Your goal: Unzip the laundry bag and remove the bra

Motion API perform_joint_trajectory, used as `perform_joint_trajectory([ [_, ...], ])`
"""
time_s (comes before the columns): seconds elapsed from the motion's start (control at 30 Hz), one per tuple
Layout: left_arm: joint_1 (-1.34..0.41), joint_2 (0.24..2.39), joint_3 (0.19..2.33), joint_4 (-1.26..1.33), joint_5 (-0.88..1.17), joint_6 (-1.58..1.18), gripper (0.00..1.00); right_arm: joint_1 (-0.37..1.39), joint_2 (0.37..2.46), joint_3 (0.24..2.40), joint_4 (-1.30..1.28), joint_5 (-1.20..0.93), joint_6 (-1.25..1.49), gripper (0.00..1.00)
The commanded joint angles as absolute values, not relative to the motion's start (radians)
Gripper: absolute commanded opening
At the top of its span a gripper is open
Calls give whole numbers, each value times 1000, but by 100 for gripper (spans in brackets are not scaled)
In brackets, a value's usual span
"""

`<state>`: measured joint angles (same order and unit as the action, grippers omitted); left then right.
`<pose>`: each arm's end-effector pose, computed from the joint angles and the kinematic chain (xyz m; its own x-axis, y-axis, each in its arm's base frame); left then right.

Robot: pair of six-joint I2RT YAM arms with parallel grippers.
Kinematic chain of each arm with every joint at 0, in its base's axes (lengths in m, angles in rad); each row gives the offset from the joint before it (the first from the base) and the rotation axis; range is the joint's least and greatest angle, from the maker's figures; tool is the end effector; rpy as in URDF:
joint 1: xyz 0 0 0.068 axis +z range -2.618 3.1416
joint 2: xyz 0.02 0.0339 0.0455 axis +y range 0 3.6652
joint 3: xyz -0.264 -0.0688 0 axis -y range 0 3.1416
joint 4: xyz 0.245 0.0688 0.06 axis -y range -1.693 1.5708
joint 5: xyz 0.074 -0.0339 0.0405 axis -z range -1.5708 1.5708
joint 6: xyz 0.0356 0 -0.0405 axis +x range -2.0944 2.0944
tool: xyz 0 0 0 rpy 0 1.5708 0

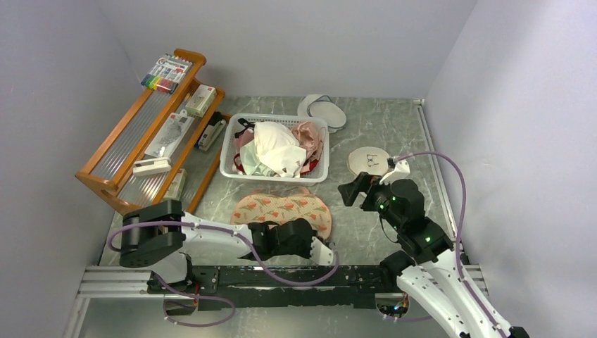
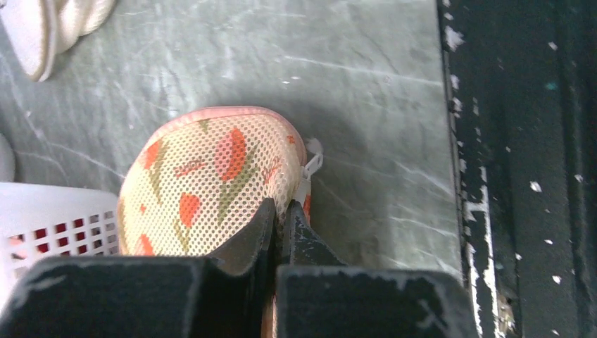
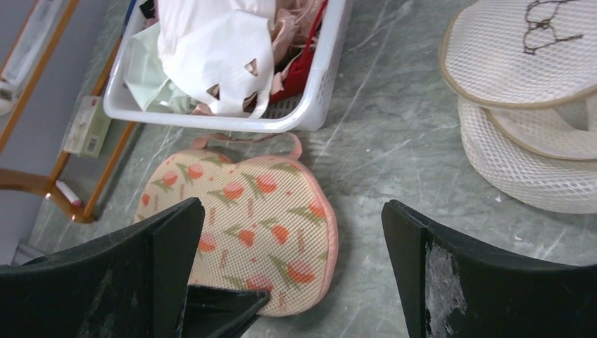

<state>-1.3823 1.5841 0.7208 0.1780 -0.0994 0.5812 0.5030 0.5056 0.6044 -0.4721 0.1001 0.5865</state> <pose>0.0621 -0.3069 0.1610 0.4296 0.6634 -0.6126 0.8700 -0.1224 0.4776 0.1146 0.0590 0.2853 -0.4865 0.3609 -0.7957 -0.1547 0.8607 0.4850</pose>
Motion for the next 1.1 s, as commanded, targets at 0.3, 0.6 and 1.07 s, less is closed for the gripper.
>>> perform_joint_trajectory([
  [0.3, -1302, 1424, 767, 223, -51, 392, 7, 498, 454, 657, -655, -80, 704, 92],
  [0.6, -1252, 1405, 785, 222, -23, 337, 7, 498, 449, 459, -477, -442, 695, 51],
  [1.07, -1239, 1359, 778, 215, -23, 337, 7, 498, 592, 217, 3, -595, 715, 31],
])
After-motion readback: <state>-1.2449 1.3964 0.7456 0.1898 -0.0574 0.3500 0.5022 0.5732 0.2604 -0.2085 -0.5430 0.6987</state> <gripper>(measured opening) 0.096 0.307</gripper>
